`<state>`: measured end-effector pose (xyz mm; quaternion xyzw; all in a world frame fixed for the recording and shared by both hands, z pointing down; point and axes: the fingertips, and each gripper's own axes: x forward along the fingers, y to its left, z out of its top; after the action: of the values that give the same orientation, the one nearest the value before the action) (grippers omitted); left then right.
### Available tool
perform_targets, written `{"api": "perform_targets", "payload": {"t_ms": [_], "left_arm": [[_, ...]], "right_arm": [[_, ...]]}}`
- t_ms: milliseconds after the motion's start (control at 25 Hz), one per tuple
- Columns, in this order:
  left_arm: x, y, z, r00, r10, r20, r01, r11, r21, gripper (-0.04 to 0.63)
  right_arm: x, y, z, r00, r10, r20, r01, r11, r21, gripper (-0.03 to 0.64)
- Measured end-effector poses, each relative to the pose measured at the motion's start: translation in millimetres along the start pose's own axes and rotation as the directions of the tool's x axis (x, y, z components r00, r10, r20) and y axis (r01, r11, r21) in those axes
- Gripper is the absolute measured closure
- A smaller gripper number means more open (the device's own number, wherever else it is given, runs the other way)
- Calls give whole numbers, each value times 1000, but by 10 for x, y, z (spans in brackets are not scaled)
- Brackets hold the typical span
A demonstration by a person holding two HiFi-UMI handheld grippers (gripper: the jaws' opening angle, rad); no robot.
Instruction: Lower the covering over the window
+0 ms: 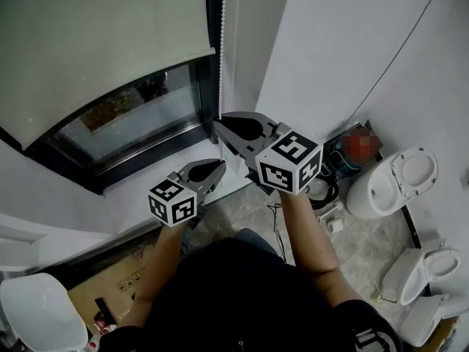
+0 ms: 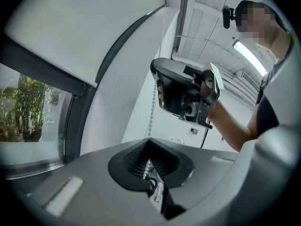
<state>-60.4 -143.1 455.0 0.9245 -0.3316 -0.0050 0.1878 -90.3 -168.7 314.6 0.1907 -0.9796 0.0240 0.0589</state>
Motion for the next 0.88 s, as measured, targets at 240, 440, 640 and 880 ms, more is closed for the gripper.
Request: {"api": "perform_targets", "payload": {"t_ms": [240,440,640,880], "left_arm": [[20,177,-329,996,26,-85,-29,999,-42,583],[-26,234,-349,998,22,-52,-27,995,-96,583],[-8,278,-538,995,32,-96,-42,994,-104,583],[10,378,-645,991,45,-130,-59,992,-107,583]], "right_arm": [[139,-3,-354,997,13,-81,-10,999,45,600],[167,-11,-397,996,5,-87,-1,999,42,600],[237,2,-590,991,-4,-133,9,999,38,600],[292,-55,-722,986,-10,-167,16,999,34,601]]}}
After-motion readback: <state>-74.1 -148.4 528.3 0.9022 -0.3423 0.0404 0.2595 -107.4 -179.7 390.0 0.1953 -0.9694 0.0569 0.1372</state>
